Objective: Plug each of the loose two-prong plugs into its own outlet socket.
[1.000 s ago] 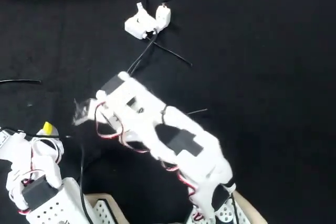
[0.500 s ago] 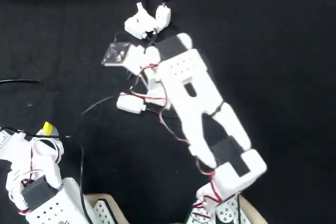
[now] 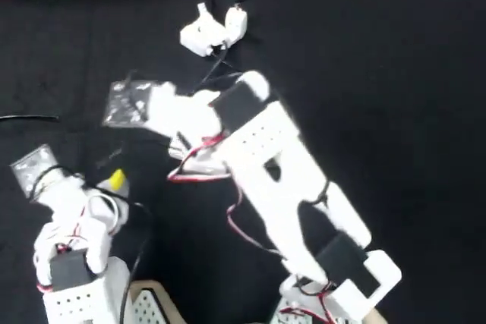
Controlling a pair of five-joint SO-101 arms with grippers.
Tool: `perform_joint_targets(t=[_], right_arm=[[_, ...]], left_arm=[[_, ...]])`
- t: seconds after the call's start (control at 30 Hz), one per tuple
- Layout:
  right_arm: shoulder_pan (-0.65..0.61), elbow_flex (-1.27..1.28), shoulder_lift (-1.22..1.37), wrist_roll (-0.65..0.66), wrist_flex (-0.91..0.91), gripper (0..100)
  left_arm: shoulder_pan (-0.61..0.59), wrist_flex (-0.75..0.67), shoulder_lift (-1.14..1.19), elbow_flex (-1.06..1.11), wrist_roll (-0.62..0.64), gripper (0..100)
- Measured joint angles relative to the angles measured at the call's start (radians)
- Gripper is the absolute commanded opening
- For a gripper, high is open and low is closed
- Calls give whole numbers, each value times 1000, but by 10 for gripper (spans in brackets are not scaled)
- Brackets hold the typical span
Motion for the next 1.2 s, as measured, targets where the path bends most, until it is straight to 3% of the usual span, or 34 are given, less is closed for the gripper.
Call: perform_joint_targets(t=[0.3,0.53,0.83,1.2], right_arm=[[-129,-74,0,-91,0,12],[-135,43,0,-92,-48,12],[-133,285,0,-92,-256,12],[-133,333,21,-92,-302,12]], left_arm=[[215,-230,8,95,-3,234],[387,-264,9,101,-5,234],[397,-264,11,103,-6,234],[391,-264,11,103,-5,234]])
